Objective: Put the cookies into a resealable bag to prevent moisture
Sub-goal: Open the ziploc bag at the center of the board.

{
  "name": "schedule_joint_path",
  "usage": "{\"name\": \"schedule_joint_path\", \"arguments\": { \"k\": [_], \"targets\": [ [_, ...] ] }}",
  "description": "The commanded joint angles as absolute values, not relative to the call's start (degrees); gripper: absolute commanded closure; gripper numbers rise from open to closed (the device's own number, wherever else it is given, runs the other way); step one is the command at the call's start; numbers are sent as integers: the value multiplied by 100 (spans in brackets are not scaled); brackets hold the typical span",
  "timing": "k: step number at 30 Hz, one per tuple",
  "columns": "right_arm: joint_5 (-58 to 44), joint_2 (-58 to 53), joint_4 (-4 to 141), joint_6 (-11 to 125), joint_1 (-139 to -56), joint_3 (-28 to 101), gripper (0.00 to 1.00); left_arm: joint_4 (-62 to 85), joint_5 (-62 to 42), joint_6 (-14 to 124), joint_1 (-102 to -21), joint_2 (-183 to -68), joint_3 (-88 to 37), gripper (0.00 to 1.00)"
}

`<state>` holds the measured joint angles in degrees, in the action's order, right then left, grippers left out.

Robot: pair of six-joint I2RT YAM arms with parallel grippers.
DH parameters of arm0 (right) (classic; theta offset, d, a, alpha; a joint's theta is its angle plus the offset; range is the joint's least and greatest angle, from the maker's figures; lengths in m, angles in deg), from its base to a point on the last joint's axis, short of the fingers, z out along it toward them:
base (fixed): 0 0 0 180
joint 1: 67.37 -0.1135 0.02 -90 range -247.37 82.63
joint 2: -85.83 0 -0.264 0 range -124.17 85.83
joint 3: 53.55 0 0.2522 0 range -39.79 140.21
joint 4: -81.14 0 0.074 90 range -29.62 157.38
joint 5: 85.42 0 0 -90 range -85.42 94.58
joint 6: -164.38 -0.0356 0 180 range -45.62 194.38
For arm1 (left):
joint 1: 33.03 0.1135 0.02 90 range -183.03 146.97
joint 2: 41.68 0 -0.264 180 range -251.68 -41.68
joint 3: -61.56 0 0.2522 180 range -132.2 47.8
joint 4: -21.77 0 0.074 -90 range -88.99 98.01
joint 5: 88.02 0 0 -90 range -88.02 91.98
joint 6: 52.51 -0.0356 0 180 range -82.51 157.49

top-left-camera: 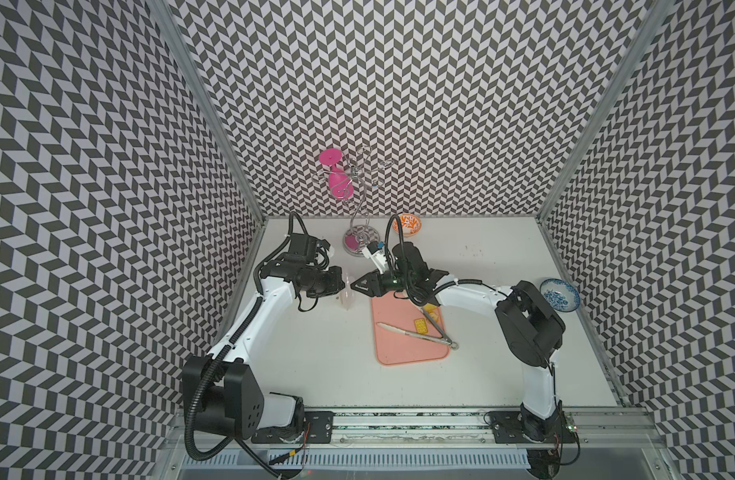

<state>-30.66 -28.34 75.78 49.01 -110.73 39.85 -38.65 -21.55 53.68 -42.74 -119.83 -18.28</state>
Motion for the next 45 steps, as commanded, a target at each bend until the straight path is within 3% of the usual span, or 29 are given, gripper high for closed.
{"name": "schedule_joint_path", "arguments": {
  "k": [1, 13, 24, 37, 42, 45],
  "targets": [
    [-2824, -2897, 7341, 5126, -11130, 4380, 59, -3800, -2280, 5376, -4294, -11859, -1786, 100],
    [-3361, -3188, 7358, 5034, -11281, 4551, 61, -3781, -2316, 5367, -4296, -11907, -1844, 100],
    [-3049, -3003, 6991, 5121, -11198, 4506, 100, -3991, -1922, 5263, -4293, -11886, -1851, 100],
    [-2581, -2385, 6736, 5241, -10974, 3837, 100, -4521, 453, 5051, -4477, -12277, -2110, 100],
    [-3085, -2415, 7256, 4921, -10974, 3740, 100, -4229, 146, 5198, -4702, -12345, -2110, 100],
    [-3371, -2424, 7600, 4653, -10974, 3634, 100, -3895, -380, 5374, -4707, -12308, -2042, 93]
  ]
}}
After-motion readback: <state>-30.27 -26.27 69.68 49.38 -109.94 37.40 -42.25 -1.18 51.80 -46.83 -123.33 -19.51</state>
